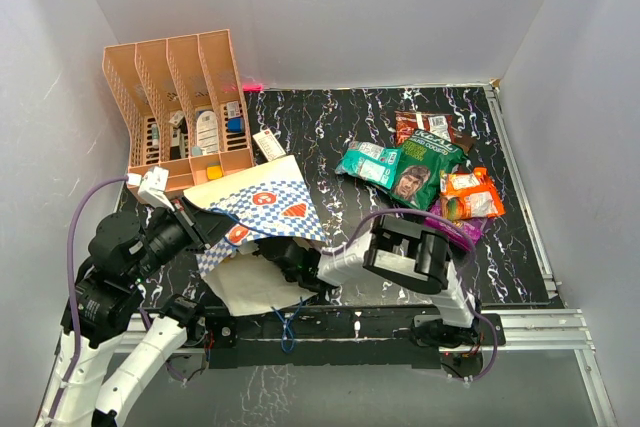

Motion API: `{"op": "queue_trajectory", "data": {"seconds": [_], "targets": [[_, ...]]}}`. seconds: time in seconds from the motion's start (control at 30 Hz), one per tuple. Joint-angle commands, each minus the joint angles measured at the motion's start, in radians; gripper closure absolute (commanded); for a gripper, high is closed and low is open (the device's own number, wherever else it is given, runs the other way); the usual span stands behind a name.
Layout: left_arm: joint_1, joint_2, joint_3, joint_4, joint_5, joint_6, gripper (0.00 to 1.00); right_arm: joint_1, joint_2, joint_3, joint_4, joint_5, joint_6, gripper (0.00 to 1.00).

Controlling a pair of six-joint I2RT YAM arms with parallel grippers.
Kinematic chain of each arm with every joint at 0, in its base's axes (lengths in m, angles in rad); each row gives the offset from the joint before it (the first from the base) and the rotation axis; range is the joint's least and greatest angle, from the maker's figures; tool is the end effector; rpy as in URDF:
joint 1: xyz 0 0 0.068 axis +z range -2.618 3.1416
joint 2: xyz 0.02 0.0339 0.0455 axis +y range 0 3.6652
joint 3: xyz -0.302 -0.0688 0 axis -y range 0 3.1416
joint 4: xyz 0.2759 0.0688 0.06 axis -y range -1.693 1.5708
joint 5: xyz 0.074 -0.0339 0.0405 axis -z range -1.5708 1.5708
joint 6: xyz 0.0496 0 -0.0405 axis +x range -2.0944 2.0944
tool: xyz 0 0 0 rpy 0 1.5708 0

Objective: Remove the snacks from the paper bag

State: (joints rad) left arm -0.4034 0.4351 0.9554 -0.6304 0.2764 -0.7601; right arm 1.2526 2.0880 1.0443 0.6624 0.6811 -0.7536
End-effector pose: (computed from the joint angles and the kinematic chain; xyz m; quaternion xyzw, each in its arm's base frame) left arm 0.0652 -0.0425 0.4166 -0.0405 0.7424 -0.4488 0.4957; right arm 0.1750 0.4313 0.1259 -0.5576 0.5776 -0.1377 0.5801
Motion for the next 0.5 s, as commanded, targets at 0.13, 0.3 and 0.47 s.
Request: {"op": "queue_trajectory", "data": {"seconds": [0.13,0.3,0.47], "targets": [[-0.002,-0.007,0.004,0.005,-0.006,-0.009,1.00,0.079,-0.208,-0.104,0.014,-0.092,0.116,0.93],[-0.002,-0.006,0.001,0.010,-0.014,-0.013,1.00,0.142,-0.332,-0.223,-0.009,-0.263,0.198,0.93],[-0.002,-0.008,-0.012,0.012,-0.017,-0.019,1.00,0.212,-0.498,-0.350,-0.015,-0.415,0.292,0.93]]}}
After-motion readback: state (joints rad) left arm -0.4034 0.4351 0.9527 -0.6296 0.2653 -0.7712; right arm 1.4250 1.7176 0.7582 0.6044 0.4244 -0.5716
